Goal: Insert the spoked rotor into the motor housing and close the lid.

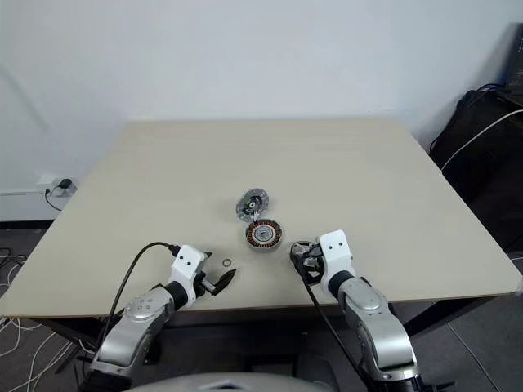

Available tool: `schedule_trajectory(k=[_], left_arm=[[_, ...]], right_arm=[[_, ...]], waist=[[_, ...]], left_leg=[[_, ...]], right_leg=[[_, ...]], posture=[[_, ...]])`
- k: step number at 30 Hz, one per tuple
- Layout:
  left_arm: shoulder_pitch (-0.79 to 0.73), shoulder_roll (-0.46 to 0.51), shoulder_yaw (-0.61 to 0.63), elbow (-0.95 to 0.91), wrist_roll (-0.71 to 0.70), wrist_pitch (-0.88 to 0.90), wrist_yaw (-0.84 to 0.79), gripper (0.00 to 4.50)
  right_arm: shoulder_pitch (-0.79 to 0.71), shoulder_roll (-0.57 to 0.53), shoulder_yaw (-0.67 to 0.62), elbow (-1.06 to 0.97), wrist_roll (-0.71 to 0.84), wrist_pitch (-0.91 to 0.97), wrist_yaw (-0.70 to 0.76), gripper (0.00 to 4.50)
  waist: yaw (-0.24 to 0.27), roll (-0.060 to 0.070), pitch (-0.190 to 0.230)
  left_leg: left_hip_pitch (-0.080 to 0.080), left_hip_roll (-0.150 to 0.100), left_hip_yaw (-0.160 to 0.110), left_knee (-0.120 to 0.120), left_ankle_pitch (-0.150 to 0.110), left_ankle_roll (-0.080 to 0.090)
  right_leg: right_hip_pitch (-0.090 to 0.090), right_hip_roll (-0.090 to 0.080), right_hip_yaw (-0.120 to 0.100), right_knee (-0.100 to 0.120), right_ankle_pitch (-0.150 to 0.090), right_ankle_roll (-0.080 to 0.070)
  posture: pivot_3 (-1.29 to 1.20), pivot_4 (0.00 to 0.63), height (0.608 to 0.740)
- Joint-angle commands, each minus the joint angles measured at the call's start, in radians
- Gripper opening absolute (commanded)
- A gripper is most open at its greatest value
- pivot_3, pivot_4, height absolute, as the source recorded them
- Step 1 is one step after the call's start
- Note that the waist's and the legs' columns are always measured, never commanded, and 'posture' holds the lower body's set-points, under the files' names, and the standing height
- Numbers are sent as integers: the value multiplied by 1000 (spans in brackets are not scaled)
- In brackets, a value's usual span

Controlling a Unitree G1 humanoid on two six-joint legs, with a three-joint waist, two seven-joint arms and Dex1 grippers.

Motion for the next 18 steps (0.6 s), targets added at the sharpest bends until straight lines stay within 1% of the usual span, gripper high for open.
schedule_trajectory(k=[1, 18], left_arm=[[-14, 6, -3, -30, 7, -12, 6, 4462], [-25, -1, -2, -17, 13, -14, 14, 4462]], right_arm=[[-15, 3, -5, -15, -7, -18, -6, 4465], [-15, 13, -1, -16, -7, -33, 7, 4465]], waist=[[0, 0, 0], [0, 0, 0]], left_leg=[[0, 0, 0, 0, 0, 0], [0, 0, 0, 0, 0, 0]], right_leg=[[0, 0, 0, 0, 0, 0], [0, 0, 0, 0, 0, 0]], posture=[[0, 0, 740], [0, 0, 740]])
